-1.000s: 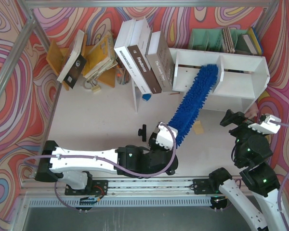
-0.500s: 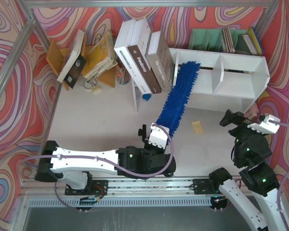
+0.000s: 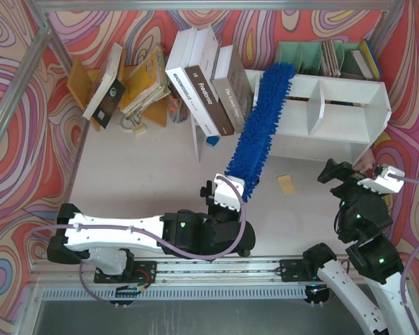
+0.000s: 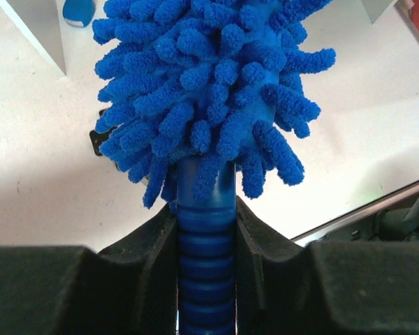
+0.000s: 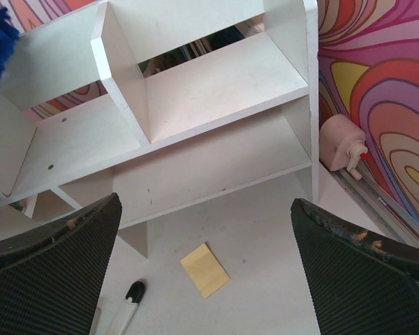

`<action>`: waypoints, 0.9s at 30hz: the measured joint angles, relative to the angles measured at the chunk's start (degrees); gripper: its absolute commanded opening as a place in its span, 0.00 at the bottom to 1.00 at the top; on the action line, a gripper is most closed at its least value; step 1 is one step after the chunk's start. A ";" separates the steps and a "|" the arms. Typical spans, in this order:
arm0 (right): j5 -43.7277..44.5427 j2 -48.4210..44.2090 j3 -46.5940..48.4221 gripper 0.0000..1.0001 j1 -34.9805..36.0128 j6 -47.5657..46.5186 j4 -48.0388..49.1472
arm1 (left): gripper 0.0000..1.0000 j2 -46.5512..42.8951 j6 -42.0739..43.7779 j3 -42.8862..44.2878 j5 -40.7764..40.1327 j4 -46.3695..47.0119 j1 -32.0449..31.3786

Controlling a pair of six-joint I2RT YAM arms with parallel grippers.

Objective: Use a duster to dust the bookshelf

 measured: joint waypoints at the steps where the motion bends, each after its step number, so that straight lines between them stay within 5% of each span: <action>1: 0.00 0.00 -0.04 0.94 0.00 0.00 0.00 | 0.00 -0.13 0.42 0.50 -0.50 0.59 -0.09; 12: 0.00 0.00 -0.11 0.94 0.00 -0.02 0.02 | 0.00 -1.29 1.86 0.11 -1.68 1.81 -0.13; 27: 0.02 -0.02 -0.17 0.94 0.00 0.00 0.07 | 0.00 3.37 0.15 -3.93 7.56 2.08 0.74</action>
